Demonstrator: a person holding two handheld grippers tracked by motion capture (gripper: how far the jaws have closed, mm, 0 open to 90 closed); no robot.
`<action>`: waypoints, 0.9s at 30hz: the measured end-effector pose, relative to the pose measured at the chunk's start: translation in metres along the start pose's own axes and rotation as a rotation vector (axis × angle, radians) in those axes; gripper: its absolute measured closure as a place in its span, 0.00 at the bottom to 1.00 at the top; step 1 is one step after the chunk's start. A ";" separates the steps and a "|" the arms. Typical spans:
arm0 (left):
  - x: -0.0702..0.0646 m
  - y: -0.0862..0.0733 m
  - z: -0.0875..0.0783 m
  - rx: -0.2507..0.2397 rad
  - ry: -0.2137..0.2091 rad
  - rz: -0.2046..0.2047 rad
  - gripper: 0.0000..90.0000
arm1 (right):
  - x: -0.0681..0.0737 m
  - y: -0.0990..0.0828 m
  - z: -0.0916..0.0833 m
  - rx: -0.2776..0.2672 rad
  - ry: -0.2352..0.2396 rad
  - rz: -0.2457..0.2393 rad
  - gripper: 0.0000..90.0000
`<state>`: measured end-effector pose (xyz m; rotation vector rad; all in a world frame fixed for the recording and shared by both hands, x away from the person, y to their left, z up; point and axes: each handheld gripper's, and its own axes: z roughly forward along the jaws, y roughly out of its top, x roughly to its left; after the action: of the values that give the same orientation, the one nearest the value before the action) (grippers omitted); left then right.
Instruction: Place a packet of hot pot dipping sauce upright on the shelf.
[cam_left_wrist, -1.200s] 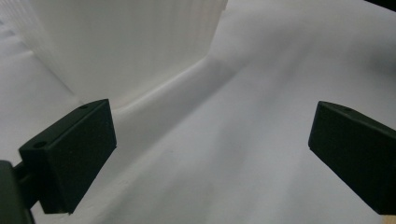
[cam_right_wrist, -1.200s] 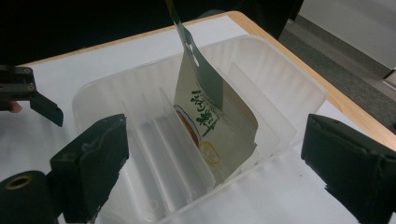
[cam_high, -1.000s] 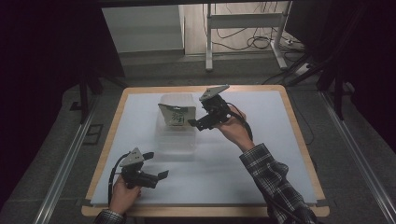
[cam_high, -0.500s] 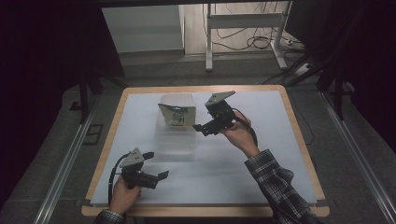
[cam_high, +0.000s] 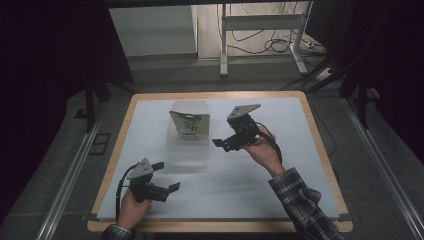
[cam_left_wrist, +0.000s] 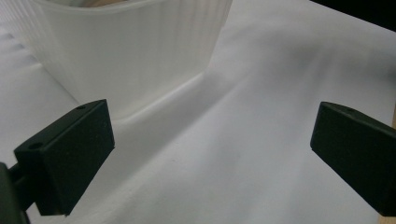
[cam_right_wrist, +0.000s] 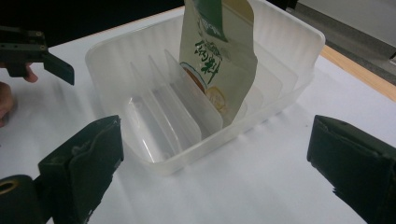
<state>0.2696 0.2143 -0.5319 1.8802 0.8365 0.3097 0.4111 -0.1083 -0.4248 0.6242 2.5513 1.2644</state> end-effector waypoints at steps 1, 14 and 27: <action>0.000 0.000 0.000 0.000 -0.001 -0.002 0.00 | 0.000 -0.001 -0.001 -0.001 0.000 0.004 0.05; 0.000 0.000 0.000 -0.022 -0.025 -0.008 0.00 | 0.008 -0.012 -0.021 -0.022 -0.013 0.001 0.04; -0.002 0.001 0.000 -0.006 -0.010 0.017 0.00 | 0.013 -0.033 -0.033 -0.026 -0.012 0.048 0.01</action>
<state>0.2684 0.2124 -0.5309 1.8831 0.8119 0.3127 0.3779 -0.1431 -0.4313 0.6889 2.5210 1.3026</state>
